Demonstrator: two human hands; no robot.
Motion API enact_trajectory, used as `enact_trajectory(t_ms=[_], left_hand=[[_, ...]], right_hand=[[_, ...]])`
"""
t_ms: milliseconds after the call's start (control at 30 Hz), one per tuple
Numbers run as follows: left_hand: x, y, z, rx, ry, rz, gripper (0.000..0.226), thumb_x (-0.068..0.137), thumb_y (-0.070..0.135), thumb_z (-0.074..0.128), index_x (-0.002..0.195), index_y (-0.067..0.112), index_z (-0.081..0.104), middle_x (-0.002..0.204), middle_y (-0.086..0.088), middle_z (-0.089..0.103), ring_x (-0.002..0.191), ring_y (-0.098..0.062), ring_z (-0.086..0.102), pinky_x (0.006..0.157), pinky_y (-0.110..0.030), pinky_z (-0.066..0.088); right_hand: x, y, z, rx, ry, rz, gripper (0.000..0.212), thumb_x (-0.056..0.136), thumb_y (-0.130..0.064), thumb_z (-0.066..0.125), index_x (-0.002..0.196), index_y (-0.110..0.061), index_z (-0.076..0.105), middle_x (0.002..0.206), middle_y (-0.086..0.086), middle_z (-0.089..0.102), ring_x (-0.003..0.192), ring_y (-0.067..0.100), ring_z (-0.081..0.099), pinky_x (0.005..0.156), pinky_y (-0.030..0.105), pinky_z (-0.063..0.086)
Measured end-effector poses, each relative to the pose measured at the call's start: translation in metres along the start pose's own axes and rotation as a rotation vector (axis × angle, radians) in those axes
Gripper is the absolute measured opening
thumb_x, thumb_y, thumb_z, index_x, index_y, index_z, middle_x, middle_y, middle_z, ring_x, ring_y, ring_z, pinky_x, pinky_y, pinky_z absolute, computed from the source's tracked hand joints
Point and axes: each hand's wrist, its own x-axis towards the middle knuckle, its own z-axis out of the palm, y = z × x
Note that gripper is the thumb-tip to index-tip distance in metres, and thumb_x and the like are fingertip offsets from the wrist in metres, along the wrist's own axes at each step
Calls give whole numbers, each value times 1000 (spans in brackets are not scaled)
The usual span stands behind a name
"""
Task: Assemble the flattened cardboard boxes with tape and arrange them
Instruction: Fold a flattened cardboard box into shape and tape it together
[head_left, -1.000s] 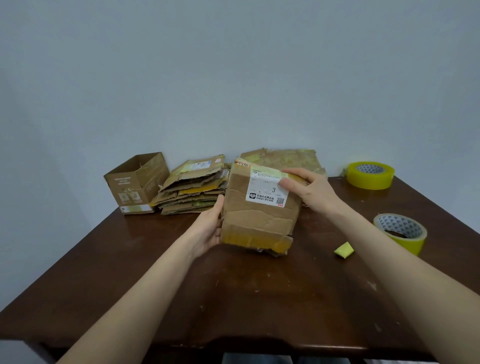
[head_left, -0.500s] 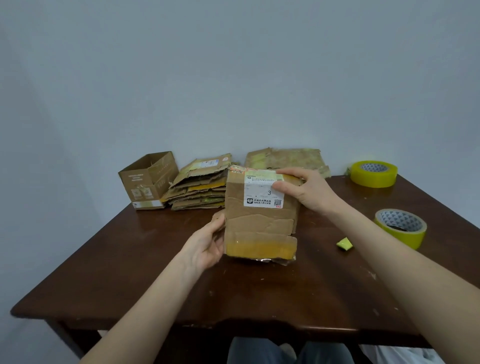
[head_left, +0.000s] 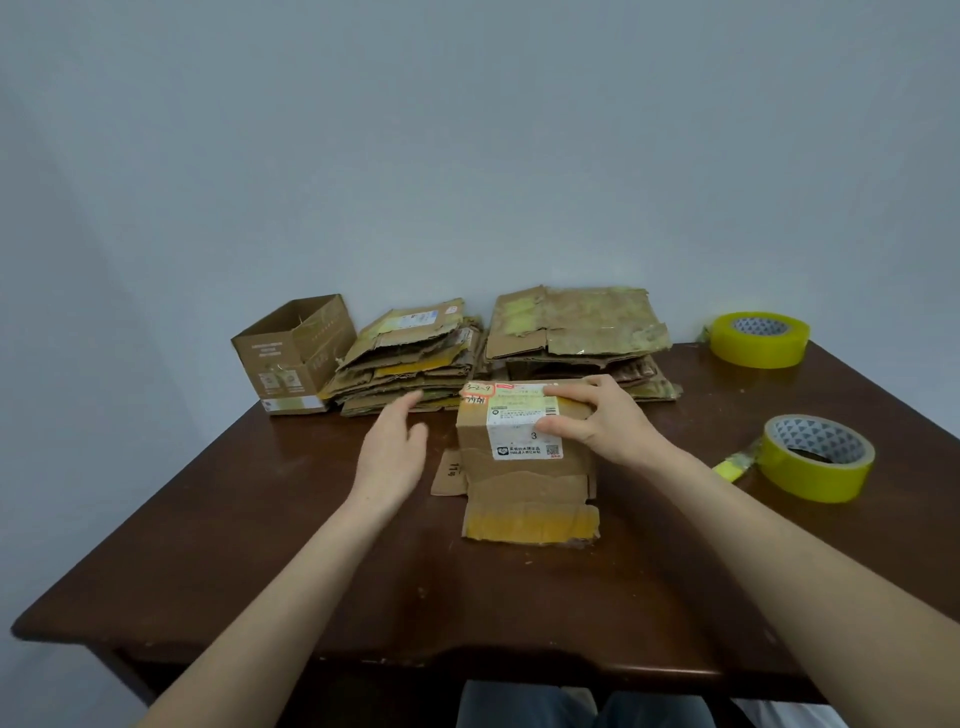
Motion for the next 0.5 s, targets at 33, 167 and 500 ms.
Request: enact_trajectory(t_ms=[33,167,500], left_hand=[[4,8,-1,27,20,155,50,97,9,43,146,16,36,152,1,34,141,-13,27,114,-29,23],[22,41,24,464,-201,536,72,92,34,48,153,13,13,160,0,9,147,-11,3,119,-28,3],[30,42,50,705,-282,592,70,96,52,39,153,21,11,160,-4,10,147,-20,11,119,-37,9]], right_hand=[[1,2,0,11,-5,3,59,73,-57,72,127,-39,58,136,0,37,129,21,38,106,43,39],[4,4,-3,-1,-40,-19,60,73,-57,71,129,-42,55,135,2,39,130,22,38,108,39,35],[1,-8,-11,-419,-177,-159,71,91,-57,48,152,-30,24,162,0,7,149,18,-3,118,39,15]])
